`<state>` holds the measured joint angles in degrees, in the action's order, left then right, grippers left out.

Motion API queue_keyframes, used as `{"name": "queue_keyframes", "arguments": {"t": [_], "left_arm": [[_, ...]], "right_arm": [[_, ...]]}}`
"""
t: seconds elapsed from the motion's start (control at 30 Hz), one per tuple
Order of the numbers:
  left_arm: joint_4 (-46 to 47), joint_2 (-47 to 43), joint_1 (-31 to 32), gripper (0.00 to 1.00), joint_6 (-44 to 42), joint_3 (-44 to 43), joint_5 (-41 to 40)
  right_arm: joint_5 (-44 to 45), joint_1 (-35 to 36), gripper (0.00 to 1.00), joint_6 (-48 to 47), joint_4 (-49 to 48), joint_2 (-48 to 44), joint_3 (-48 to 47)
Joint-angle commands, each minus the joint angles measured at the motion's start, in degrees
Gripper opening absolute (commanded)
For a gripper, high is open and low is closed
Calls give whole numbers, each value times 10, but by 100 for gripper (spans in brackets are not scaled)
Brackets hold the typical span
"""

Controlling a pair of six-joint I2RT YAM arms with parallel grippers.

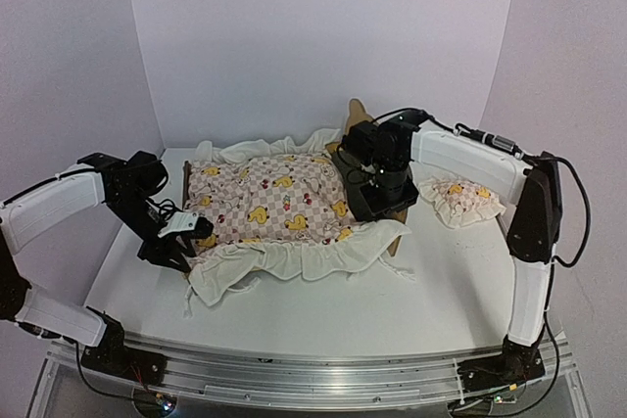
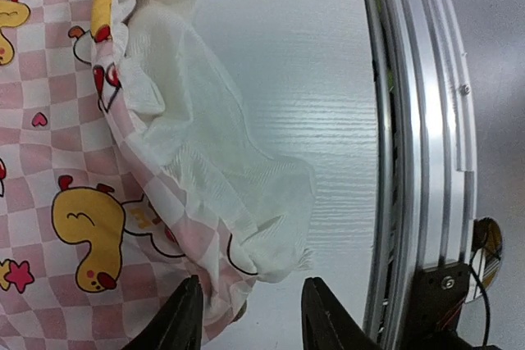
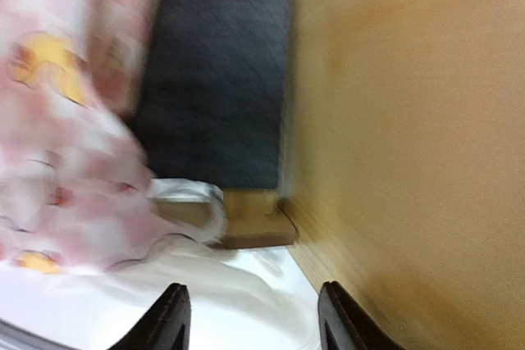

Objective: Set up the pet bed

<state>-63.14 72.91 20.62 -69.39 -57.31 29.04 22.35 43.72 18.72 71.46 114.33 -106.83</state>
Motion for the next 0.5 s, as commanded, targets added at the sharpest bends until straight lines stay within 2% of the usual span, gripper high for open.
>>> {"name": "queue_keyframes", "arguments": {"t": [0.0,0.07,0.13,0.2,0.27,0.37,0.47], "left_arm": [[-61,21,-3,50,-40,-115,78],[-41,53,-8,52,-10,-170,92],[-1,86,-23,53,51,-222,92],[78,124,-41,53,129,-255,55],[157,159,-48,53,173,-263,1],[225,201,-48,52,192,-262,-68],[255,237,-48,52,196,-263,-106]], "right_arm": [[-81,-8,58,-74,-3,34,-214],[-111,-10,61,-102,-23,77,-322],[-130,-23,61,-109,-63,108,-358],[-135,-46,59,-96,-128,127,-347],[-147,-67,60,-72,-207,143,-332],[-184,-83,61,-70,-291,185,-328],[-231,-84,63,-72,-338,233,-346]]}}
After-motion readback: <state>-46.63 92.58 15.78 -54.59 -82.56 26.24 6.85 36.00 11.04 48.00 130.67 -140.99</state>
